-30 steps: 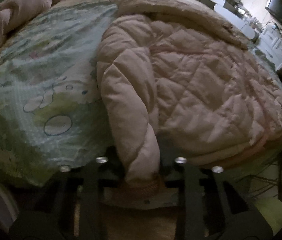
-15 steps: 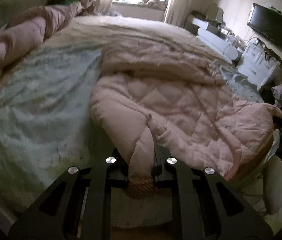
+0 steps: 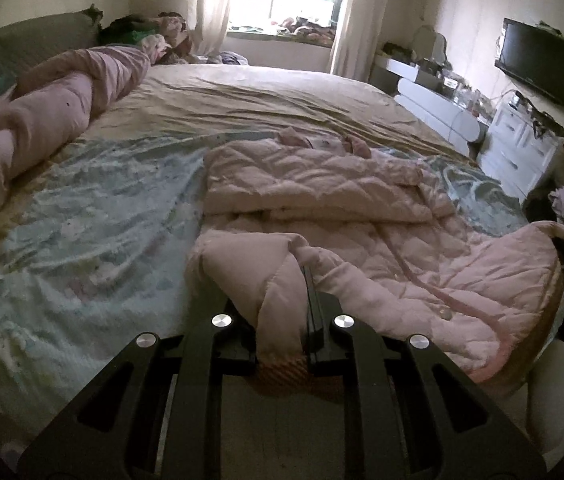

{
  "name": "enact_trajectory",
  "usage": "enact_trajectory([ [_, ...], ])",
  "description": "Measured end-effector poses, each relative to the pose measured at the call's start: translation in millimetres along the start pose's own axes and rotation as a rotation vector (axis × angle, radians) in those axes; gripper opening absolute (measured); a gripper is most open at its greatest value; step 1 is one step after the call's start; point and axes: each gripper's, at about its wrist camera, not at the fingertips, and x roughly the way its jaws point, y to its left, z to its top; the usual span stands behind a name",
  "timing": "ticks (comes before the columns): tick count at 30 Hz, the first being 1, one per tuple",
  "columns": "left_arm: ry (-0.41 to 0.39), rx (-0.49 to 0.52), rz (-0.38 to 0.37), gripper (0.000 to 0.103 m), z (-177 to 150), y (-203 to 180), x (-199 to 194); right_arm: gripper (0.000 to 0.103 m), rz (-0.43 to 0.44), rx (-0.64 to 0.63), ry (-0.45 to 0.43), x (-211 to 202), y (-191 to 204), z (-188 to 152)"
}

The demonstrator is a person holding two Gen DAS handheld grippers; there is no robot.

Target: Fold large clothes

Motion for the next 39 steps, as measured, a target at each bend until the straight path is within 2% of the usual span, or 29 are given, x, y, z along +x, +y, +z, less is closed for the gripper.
enact_trajectory([
  [25, -0.05, 0.002, 0.081, 0.01, 78.1, 6.9, 43.6, 0.015, -0.067, 0.033, -0.072, 47.9, -28.0, 84.9],
  [39, -0.038, 0.051, 0.137, 0.01, 117.0, 4.3, 83.2, 0.015, -0.111, 0.068, -0.049, 92.6, -51.0, 126.5],
])
